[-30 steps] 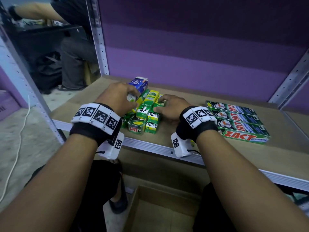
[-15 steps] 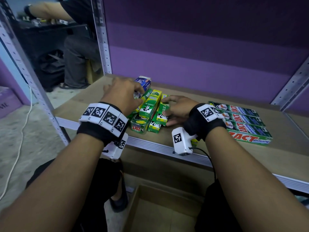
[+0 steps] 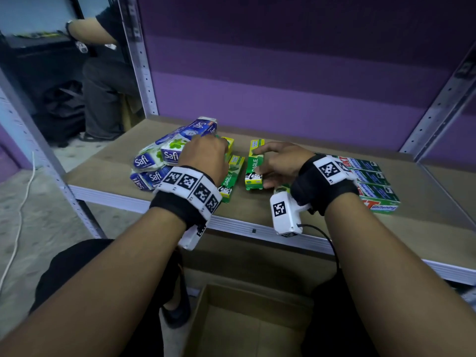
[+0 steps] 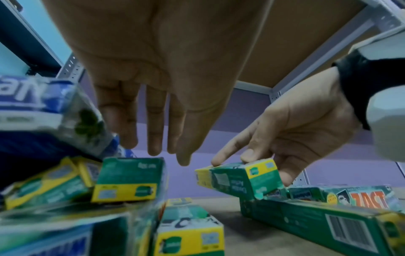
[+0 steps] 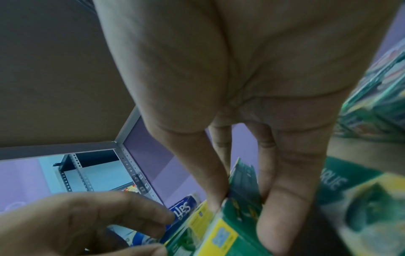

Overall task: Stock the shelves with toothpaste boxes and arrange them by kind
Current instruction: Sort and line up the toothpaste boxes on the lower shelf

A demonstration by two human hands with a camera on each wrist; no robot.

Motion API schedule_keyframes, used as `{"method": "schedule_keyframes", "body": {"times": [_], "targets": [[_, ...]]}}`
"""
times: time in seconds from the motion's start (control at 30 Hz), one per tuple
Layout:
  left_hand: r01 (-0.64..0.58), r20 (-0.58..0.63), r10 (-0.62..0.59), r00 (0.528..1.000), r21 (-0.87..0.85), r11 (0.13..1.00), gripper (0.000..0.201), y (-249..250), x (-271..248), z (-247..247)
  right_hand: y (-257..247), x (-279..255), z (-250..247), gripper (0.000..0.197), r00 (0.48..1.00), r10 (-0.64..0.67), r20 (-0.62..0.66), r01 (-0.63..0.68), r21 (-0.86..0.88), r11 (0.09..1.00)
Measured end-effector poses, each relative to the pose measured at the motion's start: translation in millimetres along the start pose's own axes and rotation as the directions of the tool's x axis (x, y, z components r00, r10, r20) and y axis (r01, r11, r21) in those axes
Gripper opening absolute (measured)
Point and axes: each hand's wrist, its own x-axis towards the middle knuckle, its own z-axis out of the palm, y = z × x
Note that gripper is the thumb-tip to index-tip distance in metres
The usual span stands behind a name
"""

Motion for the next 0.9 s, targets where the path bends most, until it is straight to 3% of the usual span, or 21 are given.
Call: {"method": "schedule_keyframes", "body": {"times": [0.27, 0.5, 0.7, 0.9], "targets": [[0.100, 0.137, -0.102, 0.985, 0.023, 0.995, 0.039, 10.1, 12.0, 14.8, 14.6, -18.9, -31.9, 0.044, 0.998, 0.046, -0.040, -0.048, -0.030, 0.998], [0.229, 0.194, -0.209, 0.959, -0.091, 0.969, 0.048, 18.8, 13.2, 13.4, 28.0, -26.6, -51.8, 0.040, 0.995, 0.082, -0.050, -0.086, -0.091, 0.992], [0.198, 0.227, -0.133, 0.965, -0.296, 0.934, 0.055, 26.9, 9.9, 14.0, 32.8, -28.7, -53.2, 0.037, 0.995, 0.089, -0.041, -0.091, -0.064, 0.994], [0.135, 0.248, -0.058, 0.967, -0.308, 0.942, 0.048, 47.8, 3.3, 27.1, 31.2, -27.1, -47.0, 0.043, 0.995, 0.099, -0.022, -0.100, -0.013, 0.995]]}}
